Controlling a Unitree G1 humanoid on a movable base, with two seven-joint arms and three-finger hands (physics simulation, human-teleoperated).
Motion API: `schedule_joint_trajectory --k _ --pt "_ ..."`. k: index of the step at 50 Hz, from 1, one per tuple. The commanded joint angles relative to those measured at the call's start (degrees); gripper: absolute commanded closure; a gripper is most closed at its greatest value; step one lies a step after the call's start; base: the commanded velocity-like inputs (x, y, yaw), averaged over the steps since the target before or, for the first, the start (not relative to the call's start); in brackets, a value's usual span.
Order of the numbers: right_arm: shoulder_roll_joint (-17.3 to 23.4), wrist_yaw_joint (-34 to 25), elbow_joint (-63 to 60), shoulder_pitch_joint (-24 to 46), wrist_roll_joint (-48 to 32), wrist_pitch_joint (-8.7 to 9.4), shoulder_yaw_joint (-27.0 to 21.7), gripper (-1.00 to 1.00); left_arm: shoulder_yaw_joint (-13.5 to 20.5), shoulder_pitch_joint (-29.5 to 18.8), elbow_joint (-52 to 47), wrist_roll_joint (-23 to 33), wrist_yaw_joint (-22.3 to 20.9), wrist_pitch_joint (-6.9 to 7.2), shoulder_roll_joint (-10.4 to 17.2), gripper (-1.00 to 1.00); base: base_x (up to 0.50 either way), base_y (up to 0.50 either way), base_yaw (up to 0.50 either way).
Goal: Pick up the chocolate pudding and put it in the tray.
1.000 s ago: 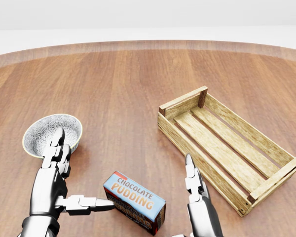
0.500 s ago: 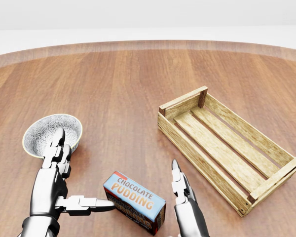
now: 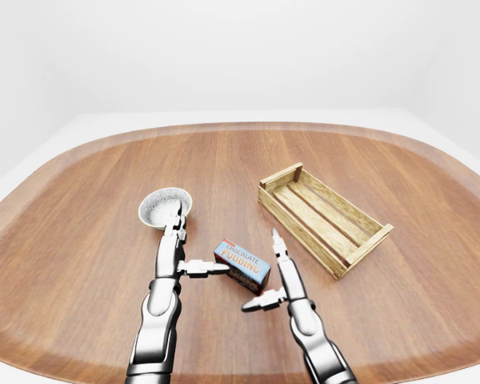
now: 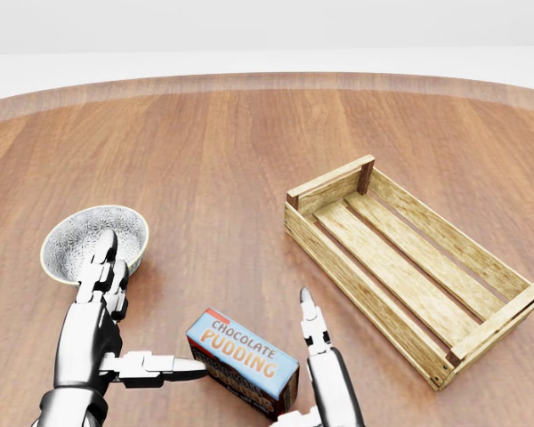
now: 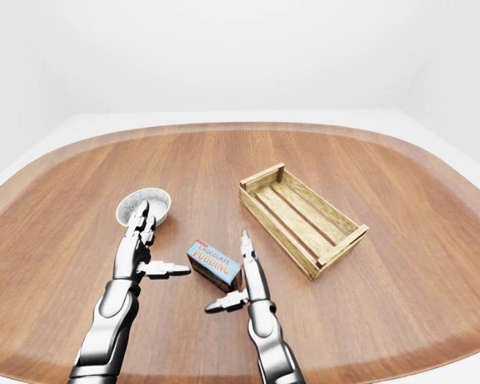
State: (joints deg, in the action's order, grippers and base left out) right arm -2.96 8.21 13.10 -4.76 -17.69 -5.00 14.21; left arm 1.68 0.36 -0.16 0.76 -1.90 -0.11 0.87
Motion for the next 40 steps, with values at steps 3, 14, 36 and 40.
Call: schedule_joint_trajectory --k 3,14,36,40 --pt "-1.2 -0.6 5.1 2.9 1.4 0.00 -1.7 -1.00 -0.1 0.0 -0.1 -0.2 -0.5 -0.07 0.1 -1.00 0.00 0.00 0.00" --pt "-1.8 0.0 13.0 6.2 1.0 0.00 -3.6 -1.00 -0.1 0.2 0.0 -0.2 -0.6 -0.37 0.1 -1.00 0.00 0.00 0.00" --pt "-2.6 2.0 23.7 10.0 -1.5 0.00 -5.4 -1.00 -0.2 0.2 0.0 -0.2 -0.7 -0.41 0.1 -1.00 0.00 0.00 0.00" --pt "-2.6 1.7 22.4 9.4 -1.7 0.00 -5.2 0.38 -0.2 0.3 -0.2 -0.2 -0.8 -0.27 0.1 -1.00 0.00 0.00 0.00"
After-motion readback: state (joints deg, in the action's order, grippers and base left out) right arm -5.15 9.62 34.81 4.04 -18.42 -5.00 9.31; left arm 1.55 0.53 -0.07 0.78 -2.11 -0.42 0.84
